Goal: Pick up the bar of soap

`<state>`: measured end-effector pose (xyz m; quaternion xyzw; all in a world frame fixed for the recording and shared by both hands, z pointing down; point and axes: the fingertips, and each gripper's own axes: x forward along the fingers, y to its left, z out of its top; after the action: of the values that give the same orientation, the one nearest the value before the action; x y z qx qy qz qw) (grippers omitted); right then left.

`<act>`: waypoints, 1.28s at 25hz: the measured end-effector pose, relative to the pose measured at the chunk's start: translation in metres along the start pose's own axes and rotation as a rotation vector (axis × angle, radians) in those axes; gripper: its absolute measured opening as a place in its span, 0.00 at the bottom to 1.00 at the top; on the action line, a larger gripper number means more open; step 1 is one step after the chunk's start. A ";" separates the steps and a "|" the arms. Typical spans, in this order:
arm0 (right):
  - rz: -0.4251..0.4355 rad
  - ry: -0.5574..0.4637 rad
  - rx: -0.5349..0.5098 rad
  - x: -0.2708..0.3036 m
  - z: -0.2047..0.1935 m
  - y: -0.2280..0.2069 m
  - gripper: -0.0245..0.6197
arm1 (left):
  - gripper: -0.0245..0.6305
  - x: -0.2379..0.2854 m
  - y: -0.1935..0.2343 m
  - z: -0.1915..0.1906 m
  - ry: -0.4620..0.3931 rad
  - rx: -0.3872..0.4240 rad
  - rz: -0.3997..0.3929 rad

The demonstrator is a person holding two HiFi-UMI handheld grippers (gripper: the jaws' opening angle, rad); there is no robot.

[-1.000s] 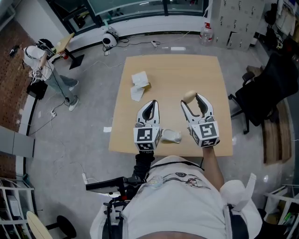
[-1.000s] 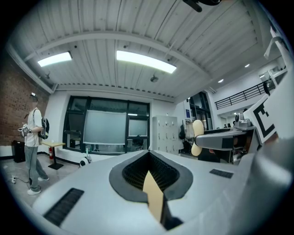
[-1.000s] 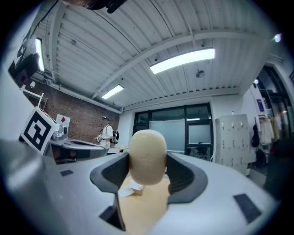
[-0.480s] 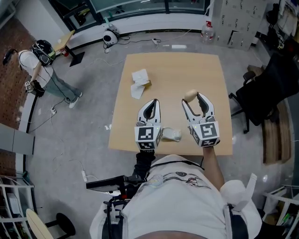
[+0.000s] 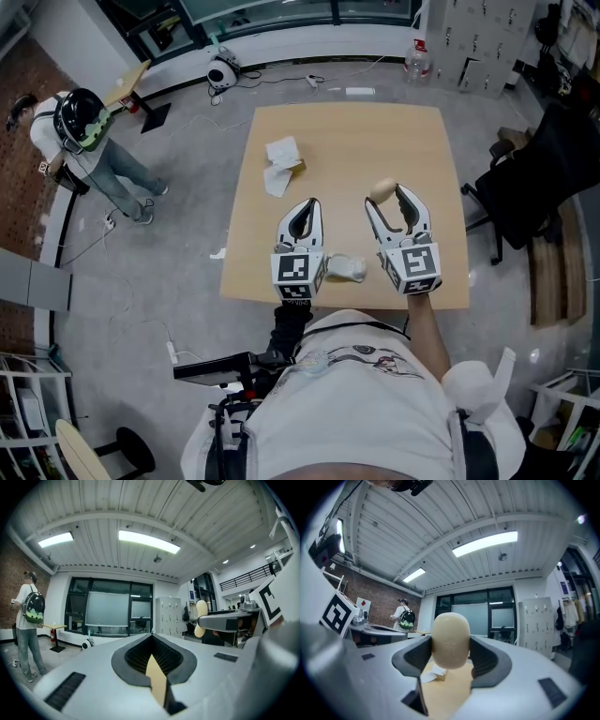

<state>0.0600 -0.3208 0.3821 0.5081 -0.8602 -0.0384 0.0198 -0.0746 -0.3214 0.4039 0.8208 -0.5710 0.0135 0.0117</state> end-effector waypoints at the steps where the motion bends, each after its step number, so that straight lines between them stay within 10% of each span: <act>1: 0.000 0.001 0.000 0.000 -0.001 0.001 0.43 | 0.04 0.000 0.001 -0.001 0.001 0.000 0.000; 32: 0.010 -0.013 0.004 0.009 0.000 0.007 0.43 | 0.04 0.001 0.011 -0.004 0.004 -0.006 0.006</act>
<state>0.0499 -0.3255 0.3829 0.5037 -0.8629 -0.0397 0.0135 -0.0847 -0.3257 0.4076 0.8190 -0.5734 0.0133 0.0152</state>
